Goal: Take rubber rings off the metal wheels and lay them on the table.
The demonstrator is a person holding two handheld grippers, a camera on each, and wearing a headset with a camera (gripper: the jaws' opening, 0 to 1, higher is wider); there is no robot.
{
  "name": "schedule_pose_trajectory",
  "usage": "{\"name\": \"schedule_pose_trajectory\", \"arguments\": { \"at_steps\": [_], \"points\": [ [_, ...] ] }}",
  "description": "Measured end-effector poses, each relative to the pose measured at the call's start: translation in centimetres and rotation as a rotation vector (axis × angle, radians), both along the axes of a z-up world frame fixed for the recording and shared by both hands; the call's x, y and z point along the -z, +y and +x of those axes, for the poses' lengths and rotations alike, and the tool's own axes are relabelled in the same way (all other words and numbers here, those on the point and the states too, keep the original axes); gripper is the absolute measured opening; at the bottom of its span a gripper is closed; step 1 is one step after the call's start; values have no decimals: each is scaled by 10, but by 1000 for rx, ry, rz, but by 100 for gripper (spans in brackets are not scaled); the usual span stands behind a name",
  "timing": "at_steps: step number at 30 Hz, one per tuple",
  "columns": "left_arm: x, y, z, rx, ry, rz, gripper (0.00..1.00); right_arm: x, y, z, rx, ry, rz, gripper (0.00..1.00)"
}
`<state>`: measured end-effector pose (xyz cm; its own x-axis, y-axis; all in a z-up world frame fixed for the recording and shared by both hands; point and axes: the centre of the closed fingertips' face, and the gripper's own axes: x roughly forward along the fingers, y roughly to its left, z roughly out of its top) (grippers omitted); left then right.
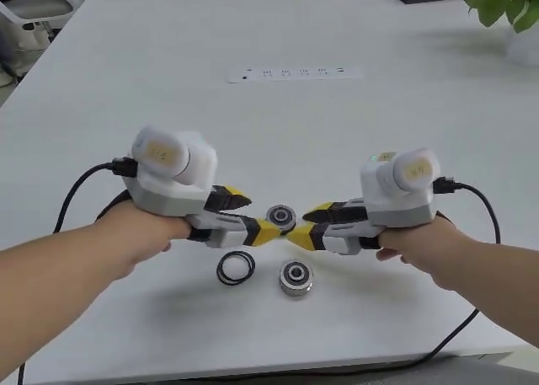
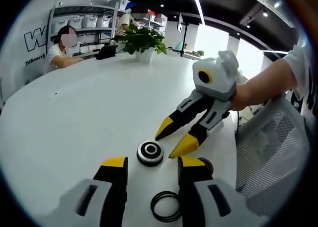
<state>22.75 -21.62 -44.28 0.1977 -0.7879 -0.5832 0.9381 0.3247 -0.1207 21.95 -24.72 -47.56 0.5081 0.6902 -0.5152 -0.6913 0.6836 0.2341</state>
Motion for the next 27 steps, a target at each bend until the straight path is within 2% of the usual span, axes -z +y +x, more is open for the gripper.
{"name": "schedule_pose_trajectory", "arguments": {
  "at_steps": [5,9,18,27],
  "points": [
    [0,-6,2,-1,5,-6,33,-1,-1,0,3,-2,4,28],
    [3,-9,1,22,-3,15,27,-1,-1,0,6,-2,8,28],
    [10,-18,-2,36,8,34,24,-1,0,-1,6,-2,12,28],
    [15,-20,4,41,2,48,19,0,-2,-1,7,-5,11,28]
  ]
}}
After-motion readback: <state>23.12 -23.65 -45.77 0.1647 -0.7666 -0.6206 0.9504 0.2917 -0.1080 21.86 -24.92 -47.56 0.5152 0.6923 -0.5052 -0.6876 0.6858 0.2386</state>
